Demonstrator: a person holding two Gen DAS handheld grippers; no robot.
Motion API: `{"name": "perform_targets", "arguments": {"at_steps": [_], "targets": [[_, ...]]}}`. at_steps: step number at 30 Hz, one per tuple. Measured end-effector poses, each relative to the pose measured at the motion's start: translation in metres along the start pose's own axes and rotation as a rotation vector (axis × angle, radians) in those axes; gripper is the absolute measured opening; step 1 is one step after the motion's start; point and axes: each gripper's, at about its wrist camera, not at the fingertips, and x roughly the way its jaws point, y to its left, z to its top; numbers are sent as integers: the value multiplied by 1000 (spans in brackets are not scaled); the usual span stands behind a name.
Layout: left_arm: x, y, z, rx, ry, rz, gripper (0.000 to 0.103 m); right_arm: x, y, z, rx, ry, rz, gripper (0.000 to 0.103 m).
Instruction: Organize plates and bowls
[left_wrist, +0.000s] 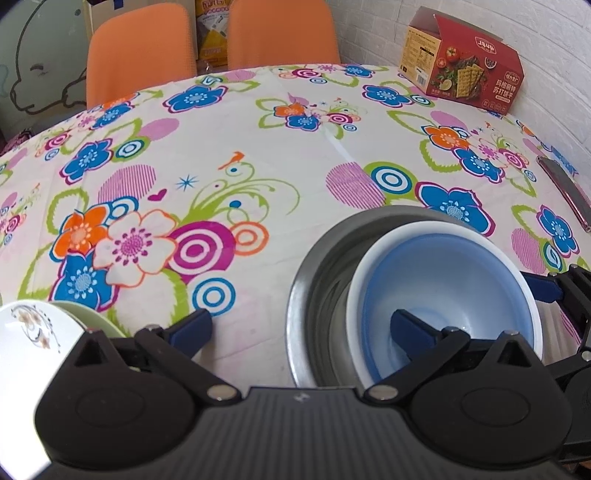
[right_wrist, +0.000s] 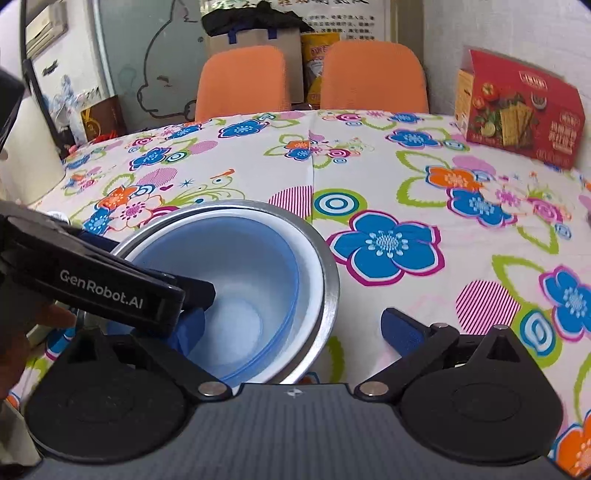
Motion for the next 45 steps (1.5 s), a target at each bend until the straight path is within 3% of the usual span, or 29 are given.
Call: {"name": "perform_targets", "arguments": {"at_steps": [5,11,16,23,25,28,29,30,34,45], "targets": [[0,1,0,-8,0,-1,103,-2,-2,-7,14,-54,13,91],[0,1,-2,-8,-8,-1,103,-3,2,-1,8,-20,-12,89],[-1,1,-1,-2,-8,-6,103,-6,6,-4,-20,-50,-30,88],[-1,2,-1,-4,-16,-9,102,-6,-1,-6,-17,-72,60,78],[-2,3,-1,-9,-18,-9,101,-10,5,-5,-47,-76,71,62],[-7,0,0,-3,-30,-48,78,-13,16,-3,-83,-81,66,54],[-10,-4,0,7,-29,-72,59,-13,17,-2,-82,-81,66,54],[-12,-7,1,11,-22,-94,50,-14,17,-2,-69,-77,66,54],[-16,-17,3,0,-26,-57,50,-21,10,-1,20,-71,89,55],[-61,-40,15,-29,-112,-135,48,-78,16,6,-10,-188,3,60]]}}
